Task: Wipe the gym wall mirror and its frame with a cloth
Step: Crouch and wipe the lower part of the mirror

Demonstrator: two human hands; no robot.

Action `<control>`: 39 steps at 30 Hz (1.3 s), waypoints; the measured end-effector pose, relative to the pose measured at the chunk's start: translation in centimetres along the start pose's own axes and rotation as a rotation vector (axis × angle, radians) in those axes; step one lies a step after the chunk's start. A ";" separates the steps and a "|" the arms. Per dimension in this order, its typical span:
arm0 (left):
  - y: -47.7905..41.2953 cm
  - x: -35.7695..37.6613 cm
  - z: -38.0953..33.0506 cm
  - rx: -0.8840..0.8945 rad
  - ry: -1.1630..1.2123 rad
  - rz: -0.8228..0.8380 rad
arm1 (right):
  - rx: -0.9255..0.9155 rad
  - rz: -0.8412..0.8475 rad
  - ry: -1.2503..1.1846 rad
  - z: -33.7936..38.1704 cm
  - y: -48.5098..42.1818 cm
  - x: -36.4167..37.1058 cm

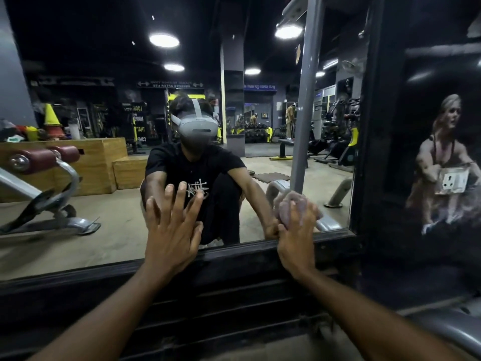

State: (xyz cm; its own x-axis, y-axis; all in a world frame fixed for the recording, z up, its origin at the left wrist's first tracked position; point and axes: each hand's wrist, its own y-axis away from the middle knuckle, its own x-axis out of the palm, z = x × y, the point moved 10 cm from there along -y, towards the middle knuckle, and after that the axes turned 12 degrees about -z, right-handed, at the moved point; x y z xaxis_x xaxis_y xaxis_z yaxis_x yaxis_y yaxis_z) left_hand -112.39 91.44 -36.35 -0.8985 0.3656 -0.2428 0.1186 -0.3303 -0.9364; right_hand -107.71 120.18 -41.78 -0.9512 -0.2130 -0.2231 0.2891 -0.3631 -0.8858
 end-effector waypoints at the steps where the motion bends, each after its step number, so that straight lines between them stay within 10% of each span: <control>1: 0.0 0.0 0.0 -0.005 0.010 0.002 | 0.003 0.017 0.007 1.6 1.1 1.2; 13: 5.3 -0.4 0.5 0.159 0.011 0.092 | -0.916 0.290 0.090 7.5 5.2 3.5; 18: 4.9 1.6 -7.8 0.321 0.079 0.168 | -0.642 0.223 0.161 0.6 2.2 -2.0; 24: 4.6 3.1 -8.9 0.240 0.103 0.170 | 0.239 -0.121 0.148 -8.7 -1.9 -7.1; 39: 7.9 -2.1 5.3 0.009 0.256 0.445 | 0.484 -0.109 -0.150 10.7 6.2 3.5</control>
State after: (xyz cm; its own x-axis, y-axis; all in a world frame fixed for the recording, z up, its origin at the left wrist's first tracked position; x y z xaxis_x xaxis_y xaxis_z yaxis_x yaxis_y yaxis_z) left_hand -111.82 83.51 -41.87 -0.6292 0.3890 -0.6729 0.4616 -0.5095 -0.7262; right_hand -108.08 107.48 -43.71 -0.9629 -0.2656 -0.0477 0.2398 -0.7607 -0.6032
